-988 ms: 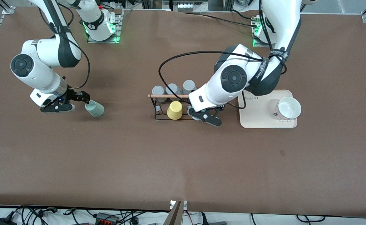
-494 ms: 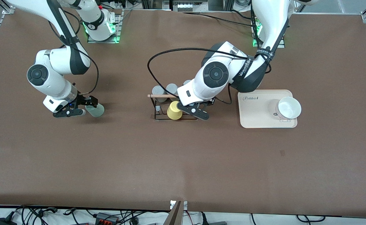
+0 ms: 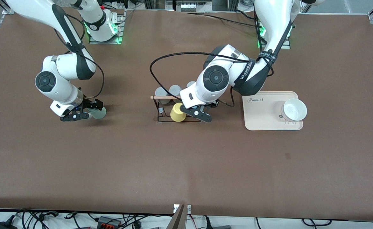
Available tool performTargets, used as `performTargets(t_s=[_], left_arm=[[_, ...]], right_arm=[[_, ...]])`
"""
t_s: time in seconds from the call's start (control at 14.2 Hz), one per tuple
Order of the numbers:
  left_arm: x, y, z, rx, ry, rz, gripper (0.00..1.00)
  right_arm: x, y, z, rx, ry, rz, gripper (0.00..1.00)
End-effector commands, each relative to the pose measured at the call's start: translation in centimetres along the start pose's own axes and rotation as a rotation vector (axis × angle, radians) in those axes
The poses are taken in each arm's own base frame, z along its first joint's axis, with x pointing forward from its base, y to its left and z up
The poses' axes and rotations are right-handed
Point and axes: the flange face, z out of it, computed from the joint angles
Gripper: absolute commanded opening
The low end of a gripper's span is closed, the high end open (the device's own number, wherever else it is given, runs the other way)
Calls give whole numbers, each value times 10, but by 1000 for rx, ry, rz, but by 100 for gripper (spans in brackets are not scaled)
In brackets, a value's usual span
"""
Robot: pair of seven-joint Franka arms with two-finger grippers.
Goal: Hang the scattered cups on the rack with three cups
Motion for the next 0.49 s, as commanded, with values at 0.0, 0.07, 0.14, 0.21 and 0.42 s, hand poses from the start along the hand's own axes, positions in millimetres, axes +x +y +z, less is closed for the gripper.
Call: performTargets(t_s=[0.0,0.07,0.14,0.21,0.42], left_arm=[[2,7,4,29,-13,11,32],[3,7,7,28,-13,10,32],[4,7,8,26,-12,11,32],[5,8,13,27,-15,13,32],[6,7,20,26,-23,13,34]], right_arm=[[-5,-4,5,6,14,-13,100],[-6,-4,9,6,8,-13,100],[-6,-4,9,6,6,-15,100],[-8,-4,12,6,0,-15,100],[-9,-4,13,7,-3,-15,100]])
